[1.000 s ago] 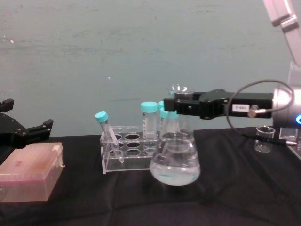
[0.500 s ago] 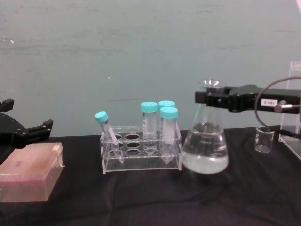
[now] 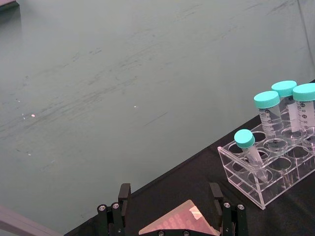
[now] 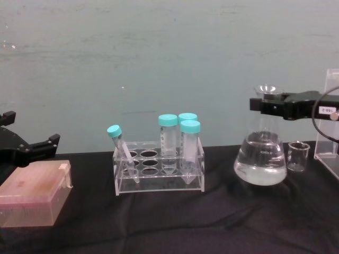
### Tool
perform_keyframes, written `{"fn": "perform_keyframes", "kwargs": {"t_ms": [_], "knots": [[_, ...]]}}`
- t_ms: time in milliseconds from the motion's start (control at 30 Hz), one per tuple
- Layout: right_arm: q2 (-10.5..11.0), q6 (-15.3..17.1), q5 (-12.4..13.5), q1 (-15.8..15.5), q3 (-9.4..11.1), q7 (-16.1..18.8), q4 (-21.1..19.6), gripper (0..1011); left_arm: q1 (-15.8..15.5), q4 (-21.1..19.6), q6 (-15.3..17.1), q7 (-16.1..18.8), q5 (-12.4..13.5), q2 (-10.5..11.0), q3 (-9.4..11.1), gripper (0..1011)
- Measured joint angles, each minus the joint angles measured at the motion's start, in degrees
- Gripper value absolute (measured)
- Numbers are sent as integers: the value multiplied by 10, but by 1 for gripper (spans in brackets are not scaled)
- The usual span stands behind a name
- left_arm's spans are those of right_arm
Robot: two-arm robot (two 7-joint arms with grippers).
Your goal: Place the experimental apparatus aside using one hand.
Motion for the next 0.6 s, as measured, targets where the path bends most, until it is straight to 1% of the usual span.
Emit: {"fn": "perform_keyframes", "kwargs": {"t_ms": [133, 433, 600], "knots": [[4, 5, -3, -8, 11, -10, -5, 452, 0, 0, 0, 0, 0, 0, 0, 1000], [13, 12, -7, -22, 27, -22, -17, 452, 0, 0, 0, 0, 0, 0, 0, 1000], [16, 17, -8, -34, 41, -40, -30, 452, 0, 0, 0, 0, 0, 0, 0, 1000]]}}
